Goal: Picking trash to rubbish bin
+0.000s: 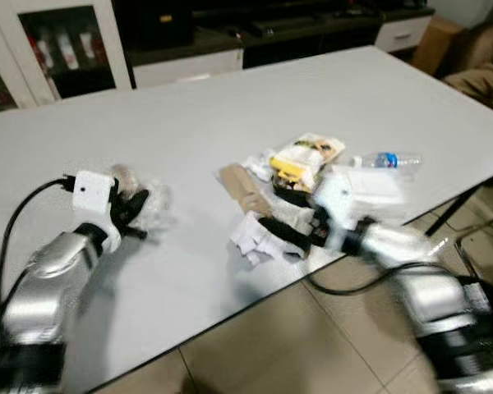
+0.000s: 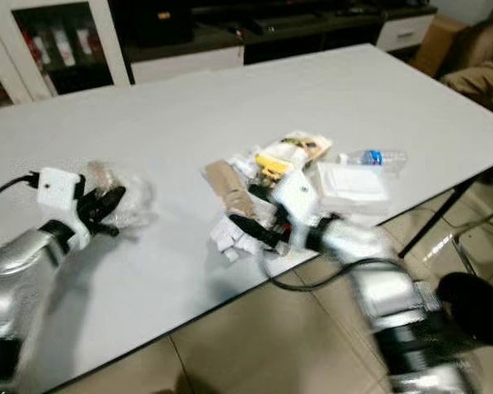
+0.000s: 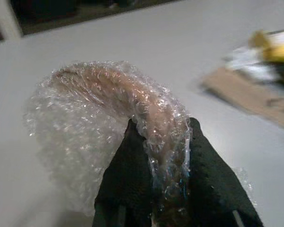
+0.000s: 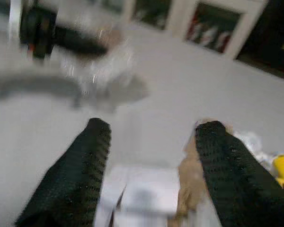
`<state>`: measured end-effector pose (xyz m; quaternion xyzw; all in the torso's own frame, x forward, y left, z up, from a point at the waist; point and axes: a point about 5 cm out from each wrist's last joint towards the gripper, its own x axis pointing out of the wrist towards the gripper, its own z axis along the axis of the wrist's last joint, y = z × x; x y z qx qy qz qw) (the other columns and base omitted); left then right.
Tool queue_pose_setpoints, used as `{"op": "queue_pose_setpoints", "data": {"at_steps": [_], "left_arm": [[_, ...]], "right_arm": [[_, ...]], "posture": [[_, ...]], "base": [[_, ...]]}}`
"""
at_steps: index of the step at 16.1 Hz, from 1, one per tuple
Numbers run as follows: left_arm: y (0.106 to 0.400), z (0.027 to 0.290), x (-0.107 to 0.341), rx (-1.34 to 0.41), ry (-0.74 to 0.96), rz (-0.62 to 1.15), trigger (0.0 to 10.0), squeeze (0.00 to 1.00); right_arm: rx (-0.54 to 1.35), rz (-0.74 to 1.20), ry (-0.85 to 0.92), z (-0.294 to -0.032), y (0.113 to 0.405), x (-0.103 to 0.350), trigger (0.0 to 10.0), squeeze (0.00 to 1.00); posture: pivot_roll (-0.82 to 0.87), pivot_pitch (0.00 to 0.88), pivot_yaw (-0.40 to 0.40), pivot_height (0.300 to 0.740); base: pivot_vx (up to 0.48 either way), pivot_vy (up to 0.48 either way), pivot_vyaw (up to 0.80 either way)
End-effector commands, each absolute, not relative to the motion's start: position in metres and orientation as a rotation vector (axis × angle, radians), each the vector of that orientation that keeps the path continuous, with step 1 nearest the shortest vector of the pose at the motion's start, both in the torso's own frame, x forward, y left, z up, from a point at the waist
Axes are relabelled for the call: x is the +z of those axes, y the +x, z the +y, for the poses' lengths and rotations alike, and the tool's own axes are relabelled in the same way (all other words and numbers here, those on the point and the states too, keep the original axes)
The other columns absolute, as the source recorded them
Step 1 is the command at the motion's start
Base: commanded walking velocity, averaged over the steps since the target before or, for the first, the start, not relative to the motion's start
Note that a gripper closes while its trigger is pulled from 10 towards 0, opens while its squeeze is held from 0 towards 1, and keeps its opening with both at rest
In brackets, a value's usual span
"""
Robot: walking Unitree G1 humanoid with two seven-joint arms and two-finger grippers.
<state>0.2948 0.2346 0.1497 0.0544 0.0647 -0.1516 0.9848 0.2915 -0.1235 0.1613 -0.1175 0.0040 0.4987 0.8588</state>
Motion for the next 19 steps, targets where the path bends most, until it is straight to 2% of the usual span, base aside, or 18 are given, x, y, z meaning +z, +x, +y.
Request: {"op": "queue_pose_setpoints", "data": {"at_steps": [1, 4, 6, 8, 9, 12, 16, 17, 19], "left_arm": [[0.293, 0.228, 0.158, -0.353, 0.124, 0.119, 0.0, 0.00], [0.281, 0.202, 0.165, -0.563, 0.134, 0.087, 0.0, 0.00], [0.271, 0.184, 0.162, -0.664, 0.134, 0.110, 0.0, 0.00], [0.264, 0.178, 0.156, -0.698, 0.126, 0.134, 0.0, 0.00], [0.260, 0.177, 0.152, -0.699, 0.123, 0.150, 0.0, 0.00], [0.256, 0.173, 0.152, -0.704, 0.093, 0.147, 0.0, 0.00], [0.257, 0.171, 0.155, -0.720, 0.113, 0.149, 0.0, 0.00], [0.258, 0.171, 0.160, -0.737, 0.124, 0.147, 0.0, 0.00], [0.260, 0.173, 0.163, -0.744, 0.139, 0.148, 0.0, 0.00]], "right_arm": [[1.126, 0.011, -0.235, -0.119, 0.289, 0.166, 10.0, 1.00], [1.270, 0.161, -0.377, -0.126, 0.279, 0.164, 10.0, 1.00], [1.293, 0.205, -0.394, -0.133, 0.270, 0.165, 10.0, 1.00], [1.272, 0.227, -0.440, -0.140, 0.263, 0.164, 10.0, 1.00], [1.225, 0.280, -0.527, -0.148, 0.258, 0.152, 10.0, 1.00], [1.213, 0.368, -0.567, -0.152, 0.249, 0.133, 10.0, 1.00], [1.041, 0.273, -0.632, -0.137, 0.275, 0.115, 10.0, 1.00], [1.051, 0.255, -0.578, -0.126, 0.281, 0.113, 10.0, 0.00], [1.035, 0.252, -0.578, -0.122, 0.288, 0.111, 10.0, 0.00]], "posture": [[-0.05, 0.000, -0.054, 0.740], [-0.05, 0.000, -0.060, 0.740], [-0.05, 0.000, -0.053, 0.740], [-0.06, 0.000, -0.042, 0.740], [-0.07, 0.000, -0.041, 0.740], [-0.07, 0.000, -0.044, 0.740], [-0.07, 0.000, -0.033, 0.740], [-0.07, 0.000, -0.015, 0.740], [-0.07, 0.000, -0.003, 0.740]], "base": [[0.000, 0.000, 0.00], [0.000, 0.000, 0.00], [0.000, 0.000, 0.00], [0.000, 0.000, 0.00], [0.000, 0.000, 0.00], [0.000, 0.000, 0.00], [0.000, 0.000, 0.00], [0.000, 0.000, 0.00], [0.000, 0.000, 0.00]]}}
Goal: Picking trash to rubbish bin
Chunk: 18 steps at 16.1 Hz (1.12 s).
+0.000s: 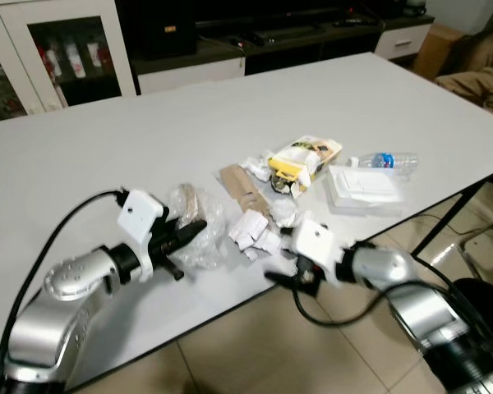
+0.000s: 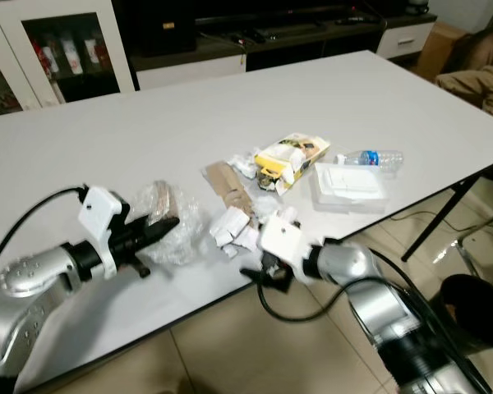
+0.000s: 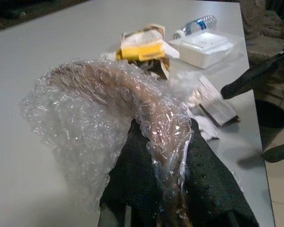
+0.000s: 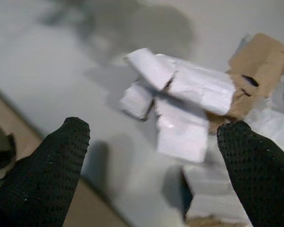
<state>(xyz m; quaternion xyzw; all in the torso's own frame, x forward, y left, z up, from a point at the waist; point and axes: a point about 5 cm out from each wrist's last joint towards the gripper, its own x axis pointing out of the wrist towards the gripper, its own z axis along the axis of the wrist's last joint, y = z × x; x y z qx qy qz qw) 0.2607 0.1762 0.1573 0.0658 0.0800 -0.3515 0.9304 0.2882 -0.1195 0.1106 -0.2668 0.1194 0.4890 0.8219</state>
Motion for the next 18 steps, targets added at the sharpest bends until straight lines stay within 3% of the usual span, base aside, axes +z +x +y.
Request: {"op": "queue_pose_setpoints", "data": {"at_steps": [1, 6, 7, 8, 9, 10, 11, 18], "left_arm": [[0.264, 0.177, 0.165, -0.750, 0.152, 0.154, 0.0, 0.00], [0.272, 0.175, 0.165, -0.803, 0.177, 0.186, 0.0, 0.00], [0.272, 0.174, 0.165, -0.808, 0.165, 0.188, 0.0, 0.00], [0.274, 0.174, 0.167, -0.801, 0.148, 0.180, 0.0, 0.00], [0.274, 0.174, 0.167, -0.798, 0.146, 0.178, 0.0, 0.00], [0.274, 0.174, 0.166, -0.788, 0.147, 0.178, 0.0, 0.00], [0.272, 0.175, 0.165, -0.789, 0.153, 0.183, 0.0, 0.00], [0.266, 0.175, 0.163, -0.819, 0.172, 0.214, 0.0, 0.00]], "right_arm": [[1.020, 0.270, -0.557, -0.113, 0.297, 0.104, 10.0, 0.00], [0.942, 0.399, -0.522, -0.116, 0.314, 0.090, 10.0, 0.00], [0.926, 0.415, -0.493, -0.118, 0.317, 0.088, 7.5, 0.00], [0.926, 0.426, -0.489, -0.120, 0.320, 0.085, 4.2, 0.00], [0.926, 0.428, -0.491, -0.120, 0.320, 0.084, 4.2, 0.00], [0.926, 0.423, -0.481, -0.120, 0.322, 0.085, 0.5, 0.00], [0.927, 0.413, -0.461, -0.120, 0.325, 0.088, 0.0, 0.00], [1.016, 0.457, -0.395, -0.112, 0.325, 0.084, 0.0, 0.00]], "posture": [[-0.09, 0.000, 0.019, 0.740], [-0.10, 0.000, 0.037, 0.740], [-0.10, 0.000, 0.030, 0.740], [-0.10, 0.000, 0.016, 0.740], [-0.10, 0.000, 0.009, 0.740], [-0.09, 0.000, 0.003, 0.740], [-0.09, 0.000, -0.005, 0.740], [-0.07, 0.000, -0.024, 0.740]], "base": [[0.000, 0.000, 0.00], [0.000, 0.000, 0.00], [0.000, 0.000, 0.00], [0.000, 0.000, 0.00], [0.000, 0.000, 0.00], [0.000, 0.000, 0.00], [0.000, 0.000, 0.00], [0.000, 0.000, 0.00]]}}
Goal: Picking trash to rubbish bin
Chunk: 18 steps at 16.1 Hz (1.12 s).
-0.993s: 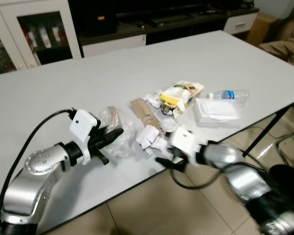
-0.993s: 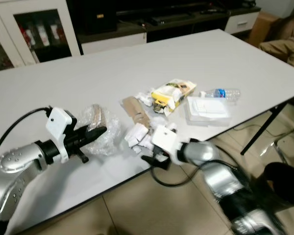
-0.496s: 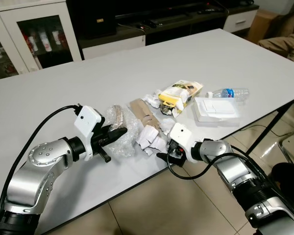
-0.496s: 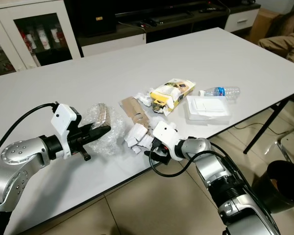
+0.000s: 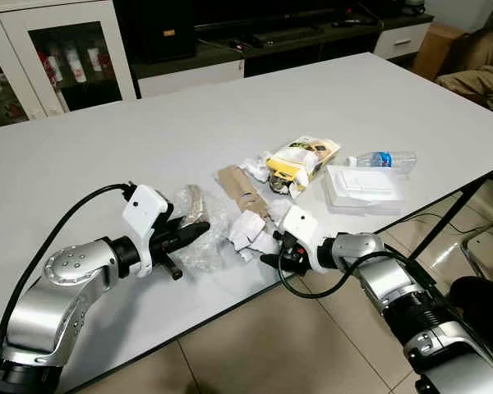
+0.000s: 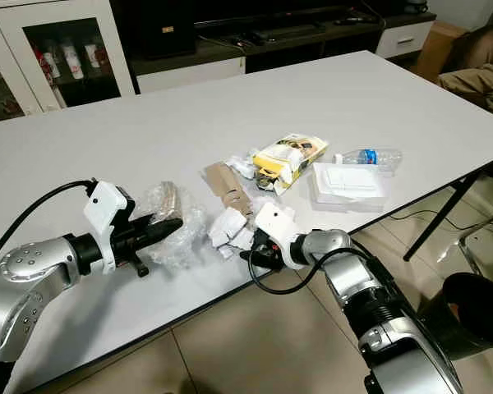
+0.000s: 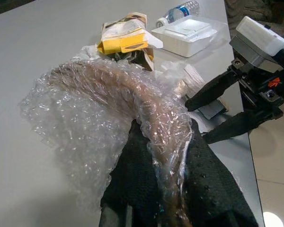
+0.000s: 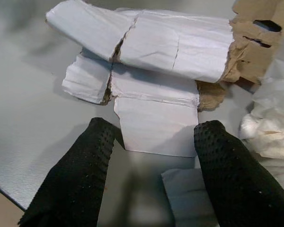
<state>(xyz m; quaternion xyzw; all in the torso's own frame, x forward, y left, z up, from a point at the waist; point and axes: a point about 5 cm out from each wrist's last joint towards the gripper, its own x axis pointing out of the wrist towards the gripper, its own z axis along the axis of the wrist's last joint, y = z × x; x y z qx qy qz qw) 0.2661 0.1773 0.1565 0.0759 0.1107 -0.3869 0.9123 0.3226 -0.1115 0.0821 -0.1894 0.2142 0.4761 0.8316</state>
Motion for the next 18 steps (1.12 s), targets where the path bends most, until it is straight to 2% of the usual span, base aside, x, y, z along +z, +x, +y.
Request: {"op": "queue_pose_setpoints", "data": {"at_steps": [1, 10, 13, 18], "left_arm": [[0.266, 0.175, 0.163, -0.824, 0.173, 0.215, 0.0, 0.00], [0.266, 0.174, 0.161, -0.838, 0.183, 0.225, 0.0, 0.00], [0.270, 0.177, 0.165, -0.799, 0.179, 0.194, 0.0, 0.00], [0.273, 0.189, 0.163, -0.629, 0.151, 0.129, 0.0, 0.00]], "right_arm": [[1.017, 0.457, -0.395, -0.112, 0.325, 0.084, 0.0, 0.00], [1.014, 0.453, -0.322, -0.118, 0.323, 0.089, 0.0, 0.00], [1.024, 0.350, -0.232, -0.119, 0.319, 0.113, 0.0, 0.00], [0.932, 0.112, -0.020, -0.129, 0.310, 0.163, 0.0, 0.00]], "posture": [[-0.07, 0.000, -0.021, 0.740], [-0.08, 0.000, -0.018, 0.740], [-0.07, 0.000, -0.029, 0.740], [-0.08, 0.000, -0.023, 0.740]], "base": [[0.000, 0.000, 0.00], [0.000, 0.000, 0.00], [0.000, 0.000, 0.00], [0.000, 0.000, 0.00]]}}
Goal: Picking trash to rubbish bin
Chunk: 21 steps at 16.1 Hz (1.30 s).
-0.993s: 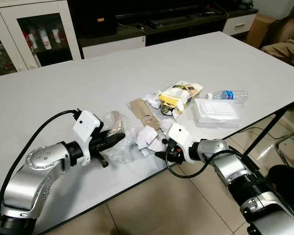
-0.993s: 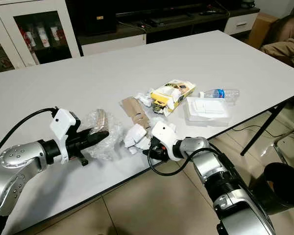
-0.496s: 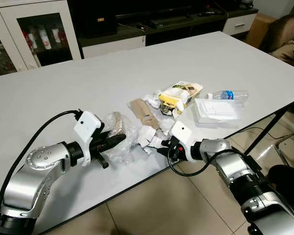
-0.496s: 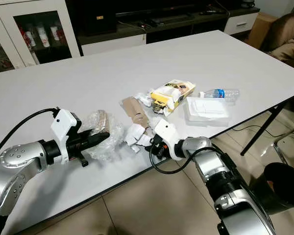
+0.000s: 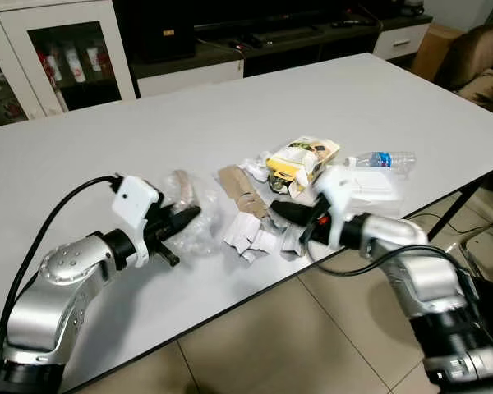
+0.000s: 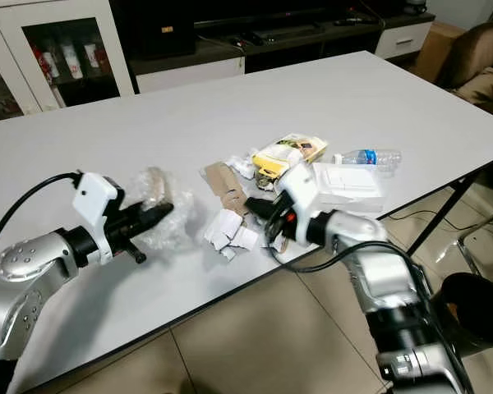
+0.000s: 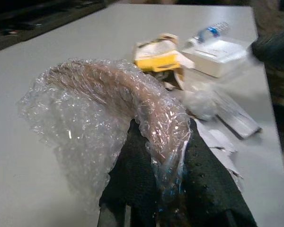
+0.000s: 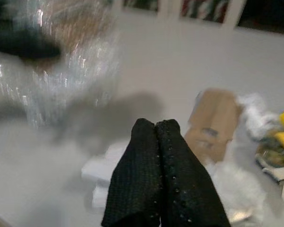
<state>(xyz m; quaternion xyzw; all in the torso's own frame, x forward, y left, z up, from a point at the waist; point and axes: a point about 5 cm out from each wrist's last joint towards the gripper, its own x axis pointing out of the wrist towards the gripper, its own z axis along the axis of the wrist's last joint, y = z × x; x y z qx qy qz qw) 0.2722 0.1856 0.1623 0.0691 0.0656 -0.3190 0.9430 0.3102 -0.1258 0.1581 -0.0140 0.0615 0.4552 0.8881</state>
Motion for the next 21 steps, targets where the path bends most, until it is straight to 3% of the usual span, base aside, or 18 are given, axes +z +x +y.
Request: {"op": "queue_pose_setpoints", "data": {"at_steps": [1, 7, 8, 10, 11, 12, 14, 21], "left_arm": [[0.274, 0.188, 0.164, -0.615, 0.137, 0.114, 0.0, 0.00], [0.274, 0.180, 0.167, -0.495, 0.040, 0.024, 0.0, 0.00], [0.274, 0.179, 0.167, -0.470, 0.027, 0.013, 0.0, 0.00], [0.276, 0.182, 0.168, -0.335, 0.006, -0.011, 0.0, 0.00], [0.276, 0.183, 0.167, -0.281, 0.019, 0.004, 10.0, 0.00], [0.274, 0.180, 0.166, -0.277, 0.063, 0.004, 10.0, 0.00], [0.270, 0.178, 0.157, -0.223, 0.124, 0.023, 10.0, 0.00], [0.272, 0.168, 0.150, -0.253, 0.170, 0.043, 10.0, 0.00]], "right_arm": [[0.910, 0.069, 0.043, -0.131, 0.309, 0.170, 0.0, 0.00], [0.772, -0.057, 0.292, -0.142, 0.289, 0.185, 0.0, 0.00], [0.756, -0.064, 0.302, -0.142, 0.286, 0.185, 0.0, 0.00], [0.553, -0.074, 0.175, -0.147, 0.284, 0.178, 0.0, 0.00], [0.398, -0.051, 0.079, -0.155, 0.284, 0.168, 10.0, 0.00], [0.297, -0.029, 0.046, -0.164, 0.280, 0.159, 10.0, 0.00], [0.274, 0.002, -0.060, -0.163, 0.270, 0.150, 10.0, 0.00], [0.246, 0.059, -0.072, -0.144, 0.260, 0.130, 10.0, 0.00]], "posture": [[-0.09, 0.000, -0.024, 0.740], [-0.09, 0.000, -0.015, 0.740], [-0.08, 0.000, -0.015, 0.740], [-0.08, 0.000, -0.015, 0.740], [-0.07, 0.000, -0.019, 0.740], [-0.07, 0.000, -0.019, 0.740], [-0.07, 0.000, -0.019, 0.740], [-0.08, 0.000, -0.023, 0.740]], "base": [[0.000, 0.000, 0.00], [0.000, 0.000, 0.00], [0.000, 0.000, 0.00], [0.000, 0.000, 0.00], [0.000, 0.000, 0.00], [0.000, 0.000, 0.00], [0.000, 0.000, 0.00], [0.000, 0.037, 0.00]]}}
